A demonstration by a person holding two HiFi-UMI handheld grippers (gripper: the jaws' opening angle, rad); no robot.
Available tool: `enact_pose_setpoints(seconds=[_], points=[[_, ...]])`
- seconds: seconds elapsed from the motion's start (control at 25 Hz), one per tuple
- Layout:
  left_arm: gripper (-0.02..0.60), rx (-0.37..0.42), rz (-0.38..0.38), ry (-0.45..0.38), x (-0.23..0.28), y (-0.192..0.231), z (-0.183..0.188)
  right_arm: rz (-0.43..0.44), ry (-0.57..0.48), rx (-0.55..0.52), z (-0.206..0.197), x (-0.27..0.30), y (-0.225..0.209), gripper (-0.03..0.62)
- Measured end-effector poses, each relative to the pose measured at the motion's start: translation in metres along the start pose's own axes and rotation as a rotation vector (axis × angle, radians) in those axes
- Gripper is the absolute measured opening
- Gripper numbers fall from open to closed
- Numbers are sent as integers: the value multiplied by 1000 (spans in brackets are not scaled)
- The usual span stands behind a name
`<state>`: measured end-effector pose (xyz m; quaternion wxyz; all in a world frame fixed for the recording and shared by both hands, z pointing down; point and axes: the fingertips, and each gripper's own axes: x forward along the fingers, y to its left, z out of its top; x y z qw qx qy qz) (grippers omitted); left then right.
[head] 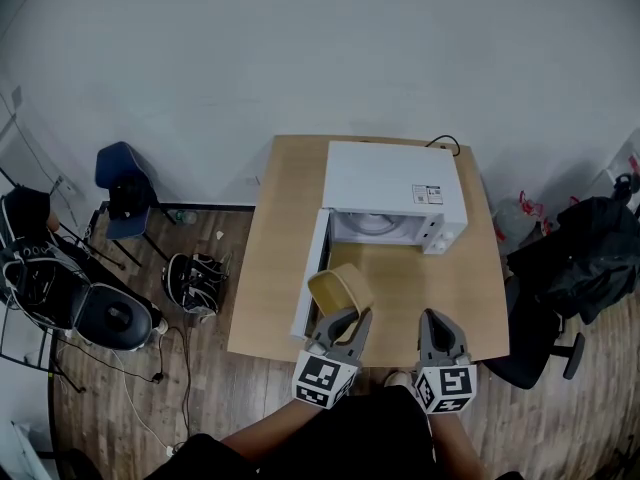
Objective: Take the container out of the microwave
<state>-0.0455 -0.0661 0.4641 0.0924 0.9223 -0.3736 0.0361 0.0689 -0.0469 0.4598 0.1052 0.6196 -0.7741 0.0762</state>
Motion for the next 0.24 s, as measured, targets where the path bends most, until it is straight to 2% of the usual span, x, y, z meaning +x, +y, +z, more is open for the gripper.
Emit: enact_pose_setpoints(seconds=[0.24], points=[[25, 2, 4, 8, 1, 2, -1, -5, -1, -2, 1, 1, -2, 59]])
